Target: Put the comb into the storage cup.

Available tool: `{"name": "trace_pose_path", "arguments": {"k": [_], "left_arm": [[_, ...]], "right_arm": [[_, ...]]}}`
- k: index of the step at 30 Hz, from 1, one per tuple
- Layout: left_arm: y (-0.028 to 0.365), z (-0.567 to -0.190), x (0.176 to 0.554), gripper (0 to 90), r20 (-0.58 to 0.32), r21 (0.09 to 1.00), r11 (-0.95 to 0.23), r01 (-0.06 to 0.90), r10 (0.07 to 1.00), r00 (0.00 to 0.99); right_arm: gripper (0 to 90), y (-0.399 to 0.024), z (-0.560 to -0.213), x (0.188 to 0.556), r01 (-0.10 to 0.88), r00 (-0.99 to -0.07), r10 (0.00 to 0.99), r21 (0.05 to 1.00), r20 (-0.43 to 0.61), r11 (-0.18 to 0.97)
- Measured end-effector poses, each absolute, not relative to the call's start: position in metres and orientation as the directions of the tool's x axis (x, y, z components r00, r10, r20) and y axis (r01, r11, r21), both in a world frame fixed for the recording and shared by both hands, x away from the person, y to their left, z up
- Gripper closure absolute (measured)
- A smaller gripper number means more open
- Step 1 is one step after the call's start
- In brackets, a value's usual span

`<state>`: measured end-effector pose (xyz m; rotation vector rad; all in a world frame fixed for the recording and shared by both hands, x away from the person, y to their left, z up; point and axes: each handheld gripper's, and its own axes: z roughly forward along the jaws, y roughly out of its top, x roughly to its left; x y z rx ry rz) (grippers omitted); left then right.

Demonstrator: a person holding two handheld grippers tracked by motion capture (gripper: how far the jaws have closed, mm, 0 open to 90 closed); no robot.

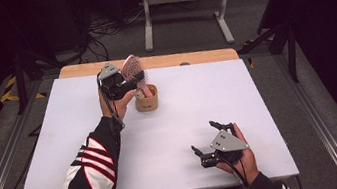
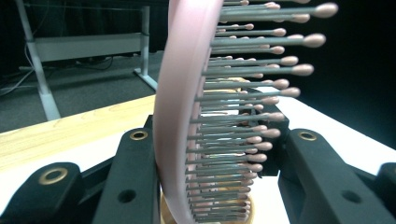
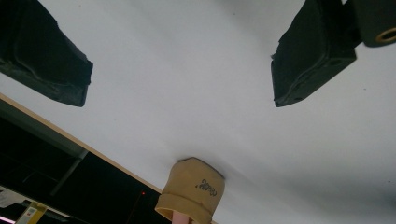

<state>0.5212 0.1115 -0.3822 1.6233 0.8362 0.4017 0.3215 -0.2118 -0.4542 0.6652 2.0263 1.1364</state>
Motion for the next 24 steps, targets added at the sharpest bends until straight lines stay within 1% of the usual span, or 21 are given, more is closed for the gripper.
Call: {"name": "trace_pose_path", "arguments": {"k": [3,4,8,11,18,24], "left_arm": [[0.113,-0.382,0.525,61.6,-0.194,0.95,-0.035,0.309,0.711,0.675],[0.113,-0.382,0.526,60.8,-0.179,0.951,-0.046,0.304,0.723,0.668],[0.116,-0.383,0.528,60.1,-0.179,0.95,-0.045,0.309,0.731,0.659],[0.12,-0.384,0.53,57.8,-0.18,0.948,-0.042,0.315,0.746,0.641],[0.135,-0.39,0.538,56.4,-0.23,0.938,0.007,0.347,0.759,0.609],[0.14,-0.391,0.539,55.0,-0.228,0.937,0.007,0.35,0.771,0.594]], "right_arm": [[5.6,-0.21,-0.455,0.321,0.09,-0.62,0.71,0.868,-0.334,0.487],[5.6,-0.21,-0.455,0.321,0.09,-0.622,0.708,0.867,-0.336,0.49],[5.6,-0.21,-0.455,0.321,0.092,-0.623,0.708,0.867,-0.333,0.489],[5.6,-0.21,-0.456,0.322,0.095,-0.623,0.707,0.865,-0.334,0.492],[5.6,-0.208,-0.457,0.322,0.096,-0.627,0.702,0.86,-0.339,0.501],[5.5,-0.208,-0.457,0.322,0.095,-0.627,0.702,0.86,-0.339,0.501]]}}
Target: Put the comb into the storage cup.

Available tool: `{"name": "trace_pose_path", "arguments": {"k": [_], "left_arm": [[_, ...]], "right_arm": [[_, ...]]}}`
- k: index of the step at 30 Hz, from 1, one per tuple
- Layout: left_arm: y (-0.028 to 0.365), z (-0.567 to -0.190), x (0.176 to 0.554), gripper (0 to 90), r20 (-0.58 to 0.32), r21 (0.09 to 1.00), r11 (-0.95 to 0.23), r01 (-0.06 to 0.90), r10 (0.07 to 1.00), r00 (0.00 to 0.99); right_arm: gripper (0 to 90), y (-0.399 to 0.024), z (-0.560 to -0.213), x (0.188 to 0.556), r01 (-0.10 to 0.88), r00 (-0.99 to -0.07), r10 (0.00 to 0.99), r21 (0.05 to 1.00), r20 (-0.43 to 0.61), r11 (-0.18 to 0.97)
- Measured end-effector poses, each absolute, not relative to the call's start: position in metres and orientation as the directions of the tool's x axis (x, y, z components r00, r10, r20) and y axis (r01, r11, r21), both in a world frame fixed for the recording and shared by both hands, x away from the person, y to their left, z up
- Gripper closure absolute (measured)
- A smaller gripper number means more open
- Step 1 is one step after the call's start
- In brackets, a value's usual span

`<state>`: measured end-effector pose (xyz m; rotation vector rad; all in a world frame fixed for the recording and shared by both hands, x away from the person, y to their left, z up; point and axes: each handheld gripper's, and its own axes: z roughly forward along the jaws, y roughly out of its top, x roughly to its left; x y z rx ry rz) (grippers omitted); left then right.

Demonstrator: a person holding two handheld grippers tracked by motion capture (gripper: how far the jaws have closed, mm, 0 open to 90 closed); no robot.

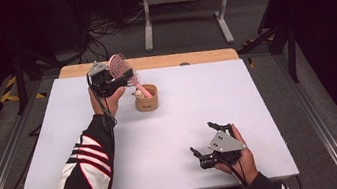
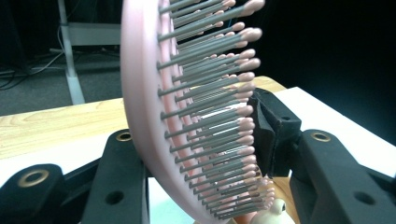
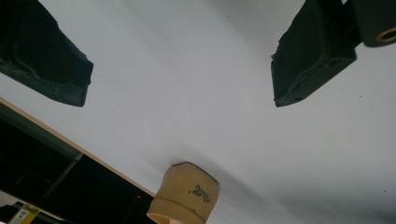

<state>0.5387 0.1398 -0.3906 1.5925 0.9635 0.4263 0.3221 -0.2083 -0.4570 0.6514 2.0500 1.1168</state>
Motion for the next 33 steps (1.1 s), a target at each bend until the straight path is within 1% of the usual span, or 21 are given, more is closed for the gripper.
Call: {"name": "trace_pose_path", "arguments": {"k": [10,12,17,19,25,26,28,29,32,33], "left_arm": [[0.147,-0.389,0.538,52.3,-0.209,0.935,-0.015,0.355,0.784,0.584],[0.148,-0.389,0.537,51.4,-0.181,0.937,-0.046,0.348,0.786,0.592],[0.15,-0.387,0.535,49.8,-0.153,0.943,-0.057,0.328,0.801,0.578],[0.15,-0.385,0.533,46.1,-0.12,0.948,-0.078,0.309,0.811,0.573],[0.15,-0.376,0.529,41.5,-0.064,0.952,-0.119,0.284,0.826,0.561],[0.151,-0.375,0.528,39.0,-0.064,0.951,-0.122,0.283,0.821,0.567],[0.151,-0.373,0.526,36.8,-0.03,0.952,-0.145,0.268,0.831,0.556],[0.151,-0.373,0.526,33.0,-0.027,0.952,-0.151,0.267,0.827,0.562],[0.151,-0.37,0.524,28.2,0.009,0.953,-0.176,0.247,0.83,0.558],[0.152,-0.37,0.524,26.1,0.004,0.956,-0.169,0.242,0.828,0.561]], "right_arm": [[5.5,-0.206,-0.458,0.322,0.092,-0.628,0.693,0.85,-0.355,0.518],[5.6,-0.206,-0.458,0.322,0.09,-0.626,0.693,0.85,-0.357,0.519],[5.6,-0.206,-0.458,0.322,0.092,-0.629,0.691,0.849,-0.356,0.521],[5.6,-0.205,-0.458,0.322,0.091,-0.63,0.689,0.846,-0.359,0.525],[5.5,-0.205,-0.458,0.322,0.088,-0.628,0.688,0.845,-0.364,0.527],[5.5,-0.205,-0.458,0.322,0.089,-0.628,0.688,0.845,-0.364,0.528],[5.6,-0.205,-0.458,0.322,0.09,-0.628,0.689,0.845,-0.363,0.527],[5.6,-0.205,-0.458,0.322,0.091,-0.627,0.688,0.843,-0.365,0.53],[5.6,-0.205,-0.458,0.322,0.087,-0.625,0.687,0.841,-0.371,0.534],[5.6,-0.205,-0.458,0.322,0.086,-0.625,0.686,0.842,-0.371,0.533]]}}
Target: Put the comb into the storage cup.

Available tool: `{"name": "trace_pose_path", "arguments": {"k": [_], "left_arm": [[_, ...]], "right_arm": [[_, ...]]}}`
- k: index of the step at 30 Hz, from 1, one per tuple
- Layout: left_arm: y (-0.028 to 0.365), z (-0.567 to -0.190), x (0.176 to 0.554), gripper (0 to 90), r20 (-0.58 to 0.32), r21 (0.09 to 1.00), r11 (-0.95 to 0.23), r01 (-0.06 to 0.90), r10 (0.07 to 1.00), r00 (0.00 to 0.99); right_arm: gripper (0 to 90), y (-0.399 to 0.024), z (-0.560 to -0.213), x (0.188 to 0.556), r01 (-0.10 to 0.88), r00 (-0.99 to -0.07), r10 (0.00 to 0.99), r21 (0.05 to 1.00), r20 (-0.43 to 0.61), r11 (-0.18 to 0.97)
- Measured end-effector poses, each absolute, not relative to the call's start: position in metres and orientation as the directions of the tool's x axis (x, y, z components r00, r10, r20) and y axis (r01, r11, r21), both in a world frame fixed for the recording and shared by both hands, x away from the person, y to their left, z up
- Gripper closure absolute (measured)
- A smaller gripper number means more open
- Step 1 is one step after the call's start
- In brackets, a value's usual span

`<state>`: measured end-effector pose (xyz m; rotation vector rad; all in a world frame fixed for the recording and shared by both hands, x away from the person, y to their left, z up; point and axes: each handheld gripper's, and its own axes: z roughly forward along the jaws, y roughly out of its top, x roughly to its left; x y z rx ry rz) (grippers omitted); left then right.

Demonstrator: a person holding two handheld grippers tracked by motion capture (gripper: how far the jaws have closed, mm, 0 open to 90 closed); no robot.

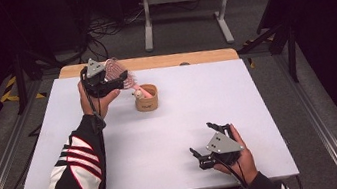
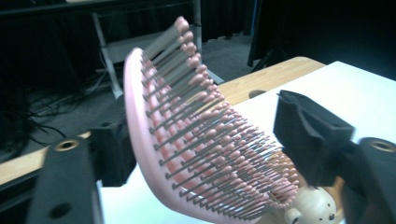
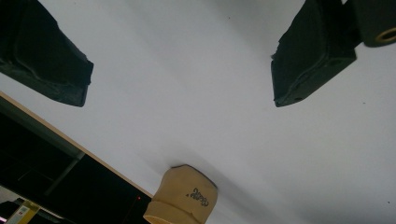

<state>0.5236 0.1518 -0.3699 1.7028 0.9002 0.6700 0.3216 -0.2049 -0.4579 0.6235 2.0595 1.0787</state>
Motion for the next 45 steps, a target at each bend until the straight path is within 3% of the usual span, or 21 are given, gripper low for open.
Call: {"name": "trace_pose_path", "arguments": {"k": [20,38,45], "left_arm": [[0.175,-0.377,0.513,11.3,0.004,0.957,-0.172,0.234,0.813,0.582],[0.176,-0.377,0.488,10.2,0.08,0.964,-0.22,0.152,0.781,0.619],[0.176,-0.38,0.477,9.4,0.07,0.967,-0.208,0.146,0.768,0.636]], "right_arm": [[6.3,-0.206,-0.453,0.319,0.076,-0.596,0.708,0.851,-0.378,0.519],[6.4,-0.206,-0.453,0.32,0.078,-0.591,0.712,0.852,-0.379,0.518],[6.6,-0.206,-0.452,0.32,0.079,-0.581,0.718,0.851,-0.383,0.518]]}}
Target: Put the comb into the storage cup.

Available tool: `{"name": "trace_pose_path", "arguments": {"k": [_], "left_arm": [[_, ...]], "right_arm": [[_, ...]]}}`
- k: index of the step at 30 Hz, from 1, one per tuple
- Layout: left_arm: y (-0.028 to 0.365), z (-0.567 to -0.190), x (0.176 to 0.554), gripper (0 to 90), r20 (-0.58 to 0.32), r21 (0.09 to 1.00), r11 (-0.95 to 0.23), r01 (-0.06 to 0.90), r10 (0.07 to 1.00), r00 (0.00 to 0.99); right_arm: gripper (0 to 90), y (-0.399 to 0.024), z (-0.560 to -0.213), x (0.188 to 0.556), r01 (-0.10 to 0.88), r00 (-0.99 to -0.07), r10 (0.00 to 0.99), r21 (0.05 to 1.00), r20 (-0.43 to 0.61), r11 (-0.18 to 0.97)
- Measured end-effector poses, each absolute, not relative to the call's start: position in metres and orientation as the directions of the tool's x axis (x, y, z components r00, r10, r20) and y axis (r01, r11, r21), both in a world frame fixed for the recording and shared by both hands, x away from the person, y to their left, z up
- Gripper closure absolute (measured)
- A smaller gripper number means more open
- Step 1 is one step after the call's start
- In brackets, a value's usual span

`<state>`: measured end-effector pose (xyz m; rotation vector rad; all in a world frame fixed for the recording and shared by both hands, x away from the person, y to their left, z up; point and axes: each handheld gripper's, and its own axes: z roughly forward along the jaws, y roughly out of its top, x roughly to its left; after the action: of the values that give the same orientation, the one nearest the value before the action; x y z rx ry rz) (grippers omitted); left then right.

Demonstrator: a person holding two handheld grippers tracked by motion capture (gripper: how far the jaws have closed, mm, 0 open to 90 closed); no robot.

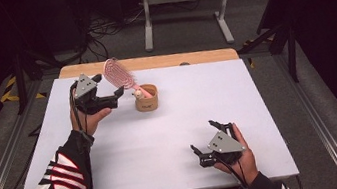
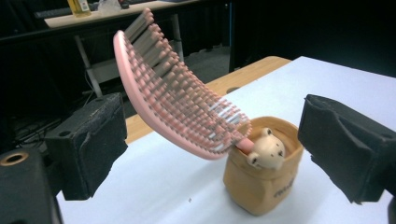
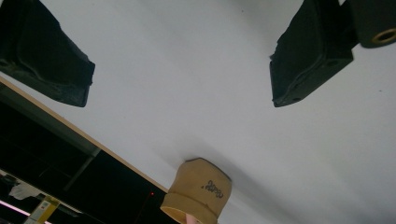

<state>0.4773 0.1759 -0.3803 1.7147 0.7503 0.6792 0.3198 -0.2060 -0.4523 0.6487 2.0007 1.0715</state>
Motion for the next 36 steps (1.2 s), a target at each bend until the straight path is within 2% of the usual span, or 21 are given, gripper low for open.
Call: {"name": "trace_pose_path", "arguments": {"k": [14,22,36], "left_arm": [[0.171,-0.394,0.447,8.0,0.105,0.965,-0.24,0.107,0.726,0.679],[0.171,-0.394,0.433,6.1,0.107,0.97,-0.231,0.079,0.692,0.714],[0.165,-0.389,0.409,5.2,0.167,0.966,-0.257,0.013,0.663,0.73]], "right_arm": [[6.9,-0.21,-0.448,0.32,0.077,-0.563,0.737,0.864,-0.374,0.498],[7.2,-0.213,-0.446,0.32,0.074,-0.544,0.754,0.875,-0.367,0.479],[7.2,-0.213,-0.445,0.319,0.066,-0.547,0.752,0.876,-0.369,0.478]]}}
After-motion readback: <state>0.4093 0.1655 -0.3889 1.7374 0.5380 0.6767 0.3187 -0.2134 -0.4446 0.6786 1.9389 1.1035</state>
